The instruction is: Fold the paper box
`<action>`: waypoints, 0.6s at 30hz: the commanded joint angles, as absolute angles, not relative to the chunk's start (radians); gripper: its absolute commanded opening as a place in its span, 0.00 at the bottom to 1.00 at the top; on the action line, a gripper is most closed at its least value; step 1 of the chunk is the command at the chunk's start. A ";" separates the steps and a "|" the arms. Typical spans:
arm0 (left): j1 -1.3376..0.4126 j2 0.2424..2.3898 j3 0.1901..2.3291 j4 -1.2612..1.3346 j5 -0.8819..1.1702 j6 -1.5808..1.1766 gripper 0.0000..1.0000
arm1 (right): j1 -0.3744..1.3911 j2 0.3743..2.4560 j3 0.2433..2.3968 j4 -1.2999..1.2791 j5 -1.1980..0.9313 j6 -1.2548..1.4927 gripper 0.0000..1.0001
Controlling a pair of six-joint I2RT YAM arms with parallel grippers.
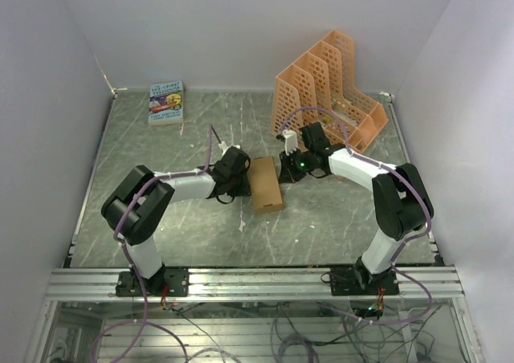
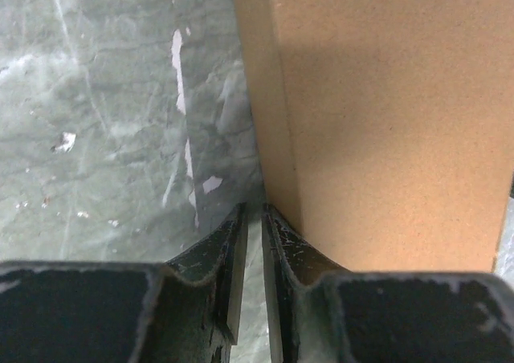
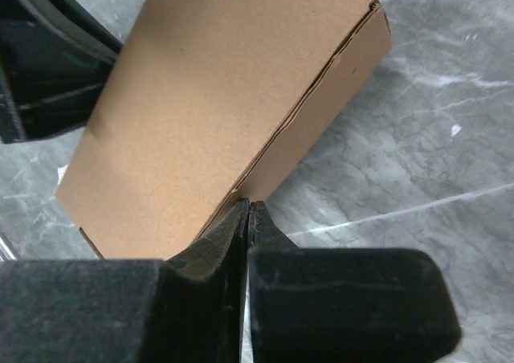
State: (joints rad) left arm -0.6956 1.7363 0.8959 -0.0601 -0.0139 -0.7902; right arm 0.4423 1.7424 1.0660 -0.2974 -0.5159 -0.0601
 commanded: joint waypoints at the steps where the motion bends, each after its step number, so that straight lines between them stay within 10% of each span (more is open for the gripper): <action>1: -0.701 1.803 0.905 0.079 0.063 -0.807 0.26 | 0.467 1.699 1.126 -0.331 -0.584 -0.052 0.00; 18: -0.670 1.993 1.085 -0.084 0.063 -0.708 0.27 | 0.577 1.712 1.260 -0.386 -0.573 -0.027 0.00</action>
